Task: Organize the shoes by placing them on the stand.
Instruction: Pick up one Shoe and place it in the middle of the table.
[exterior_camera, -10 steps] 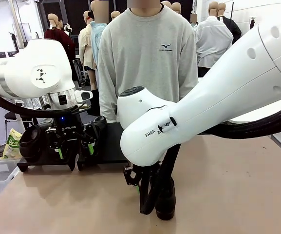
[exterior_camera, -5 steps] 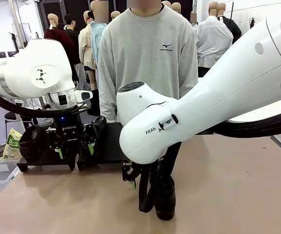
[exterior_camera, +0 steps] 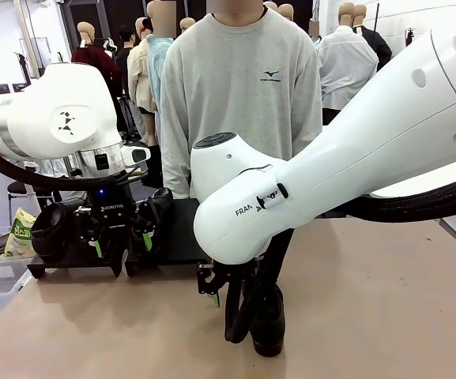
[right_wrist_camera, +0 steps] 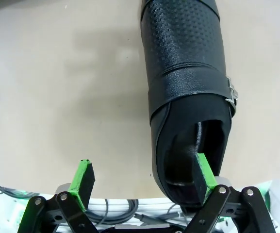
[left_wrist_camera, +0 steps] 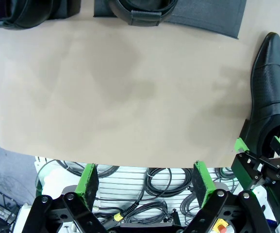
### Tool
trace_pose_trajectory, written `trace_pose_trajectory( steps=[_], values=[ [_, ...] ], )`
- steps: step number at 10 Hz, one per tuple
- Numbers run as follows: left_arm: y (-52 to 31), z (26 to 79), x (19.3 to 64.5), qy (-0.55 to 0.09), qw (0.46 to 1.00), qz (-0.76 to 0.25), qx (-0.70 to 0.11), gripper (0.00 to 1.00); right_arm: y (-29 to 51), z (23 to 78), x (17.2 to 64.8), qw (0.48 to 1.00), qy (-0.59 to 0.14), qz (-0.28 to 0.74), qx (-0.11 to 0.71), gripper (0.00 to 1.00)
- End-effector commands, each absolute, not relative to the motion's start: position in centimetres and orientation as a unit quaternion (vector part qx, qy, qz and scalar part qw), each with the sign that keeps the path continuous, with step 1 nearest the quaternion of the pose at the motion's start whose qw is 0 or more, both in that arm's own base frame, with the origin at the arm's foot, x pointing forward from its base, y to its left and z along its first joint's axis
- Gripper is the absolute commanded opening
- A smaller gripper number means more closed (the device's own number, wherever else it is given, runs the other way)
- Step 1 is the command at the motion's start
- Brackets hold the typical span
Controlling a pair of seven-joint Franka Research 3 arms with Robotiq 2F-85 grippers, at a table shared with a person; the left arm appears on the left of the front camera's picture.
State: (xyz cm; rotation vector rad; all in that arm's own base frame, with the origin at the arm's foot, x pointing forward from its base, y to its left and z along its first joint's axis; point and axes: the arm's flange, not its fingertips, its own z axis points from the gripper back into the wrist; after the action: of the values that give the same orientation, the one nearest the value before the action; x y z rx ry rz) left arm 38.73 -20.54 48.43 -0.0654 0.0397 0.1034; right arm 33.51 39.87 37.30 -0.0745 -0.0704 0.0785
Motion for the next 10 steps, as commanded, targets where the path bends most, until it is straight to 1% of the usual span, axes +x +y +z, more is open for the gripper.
trace_pose_trajectory(
  steps=[1, 10],
  values=[
    [-20.47, 48.48, 38.74, 0.018, 0.998, 0.048, -0.031, 1.0, 39.86, 37.35, 33.41, 0.998, -0.041, 0.028, -0.044, 1.0],
    [-20.47, 48.48, 38.74, 0.018, 0.998, 0.048, -0.031, 1.0, 39.86, 37.35, 33.41, 0.998, -0.041, 0.028, -0.044, 1.0]
  ],
)
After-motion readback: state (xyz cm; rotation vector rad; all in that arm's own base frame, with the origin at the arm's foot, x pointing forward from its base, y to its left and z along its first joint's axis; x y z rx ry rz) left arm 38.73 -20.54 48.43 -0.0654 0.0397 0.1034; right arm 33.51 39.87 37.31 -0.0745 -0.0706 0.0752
